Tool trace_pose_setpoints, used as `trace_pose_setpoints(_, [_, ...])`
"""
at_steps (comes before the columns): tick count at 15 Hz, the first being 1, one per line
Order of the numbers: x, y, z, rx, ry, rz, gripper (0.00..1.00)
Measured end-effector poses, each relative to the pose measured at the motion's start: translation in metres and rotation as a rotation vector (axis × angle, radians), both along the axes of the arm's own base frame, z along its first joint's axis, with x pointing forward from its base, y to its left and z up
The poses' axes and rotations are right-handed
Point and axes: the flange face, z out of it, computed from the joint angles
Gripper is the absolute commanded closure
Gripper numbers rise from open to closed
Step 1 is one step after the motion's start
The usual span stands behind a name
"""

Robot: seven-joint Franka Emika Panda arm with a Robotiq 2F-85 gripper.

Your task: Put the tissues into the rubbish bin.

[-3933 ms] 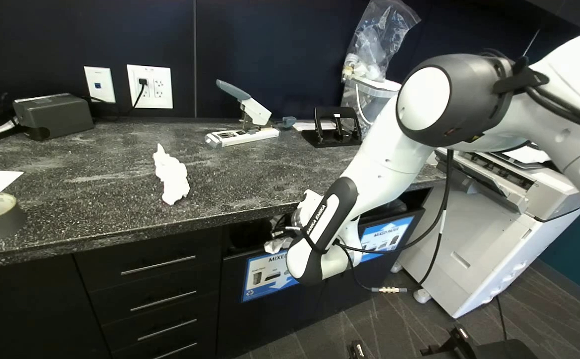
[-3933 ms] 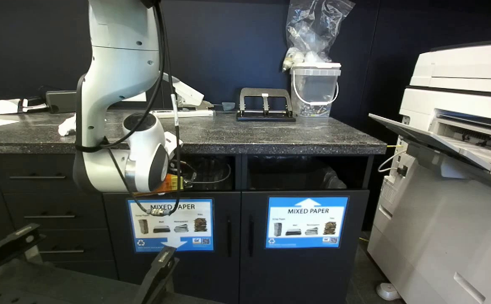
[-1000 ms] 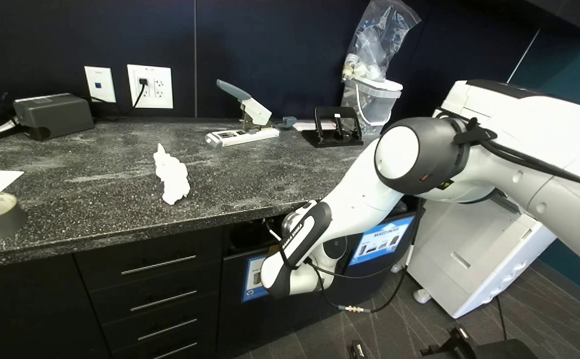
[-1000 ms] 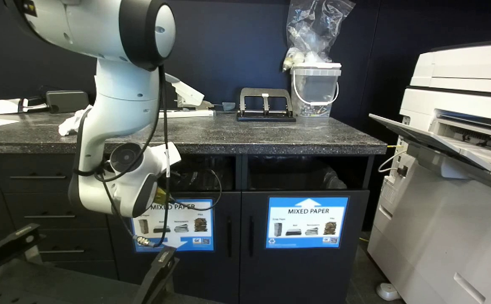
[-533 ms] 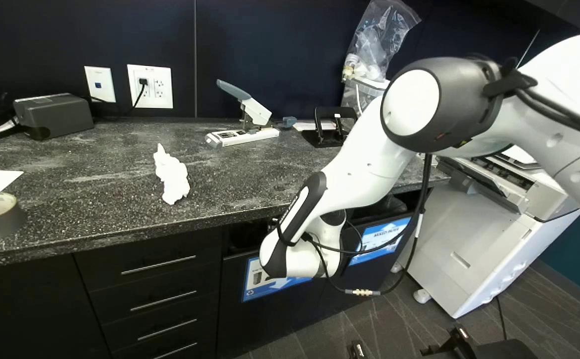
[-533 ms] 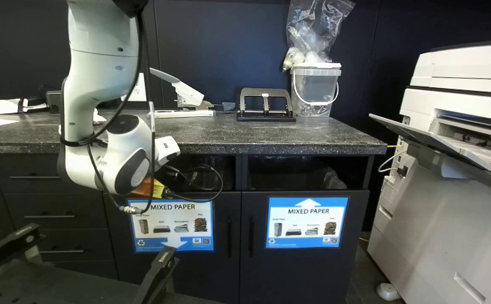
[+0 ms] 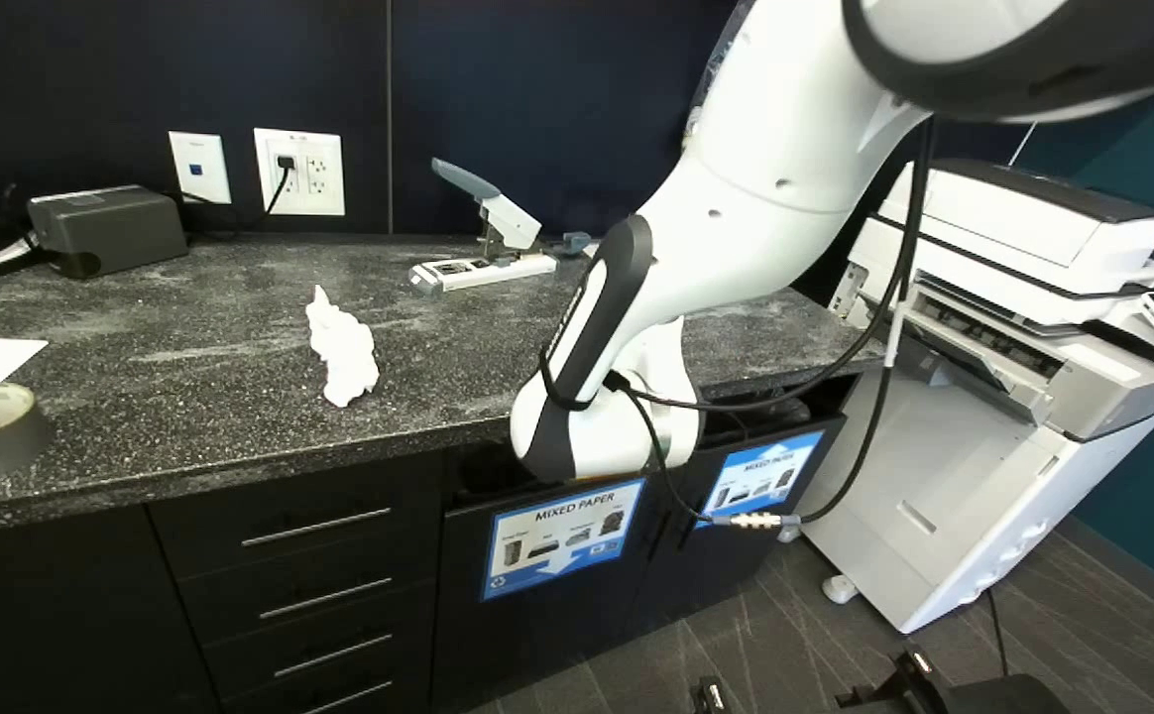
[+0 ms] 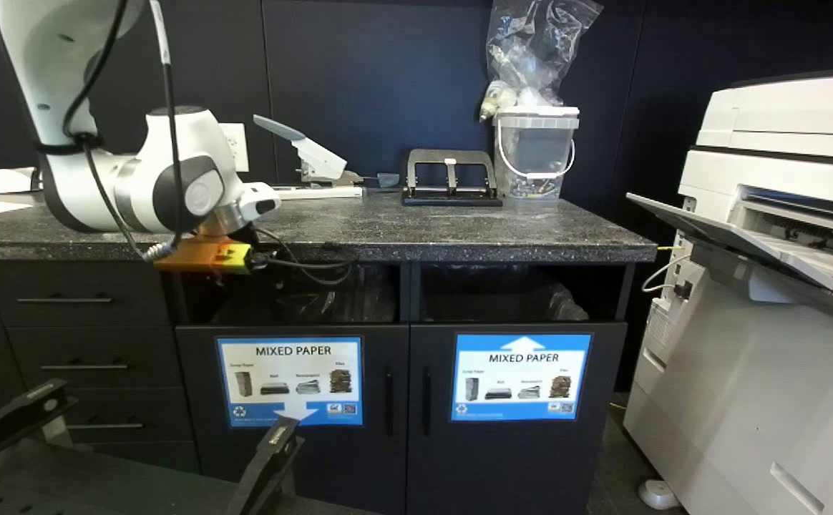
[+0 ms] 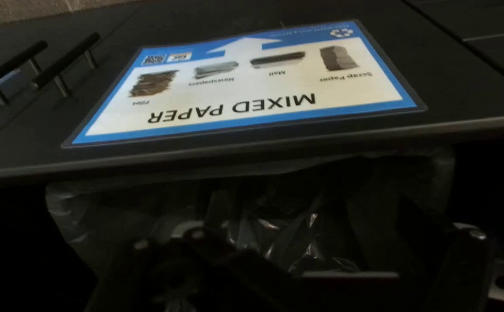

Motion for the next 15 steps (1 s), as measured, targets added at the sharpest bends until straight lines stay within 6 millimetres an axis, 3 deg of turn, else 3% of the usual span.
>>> trace_pose_setpoints(7, [-0.017,0.043,0.126,-0.051,0.128,0.133,0.00])
trace_pose_setpoints(10, [-0.019,0.079,0.195,-0.044,0.165,0.207,0.00])
trace_pose_setpoints(12, [-0.022,0.113,0.240,-0.008,0.180,0.256,0.00])
trace_pose_setpoints(15, [-0.024,0.161,0.279,0.063,0.178,0.321,0.00])
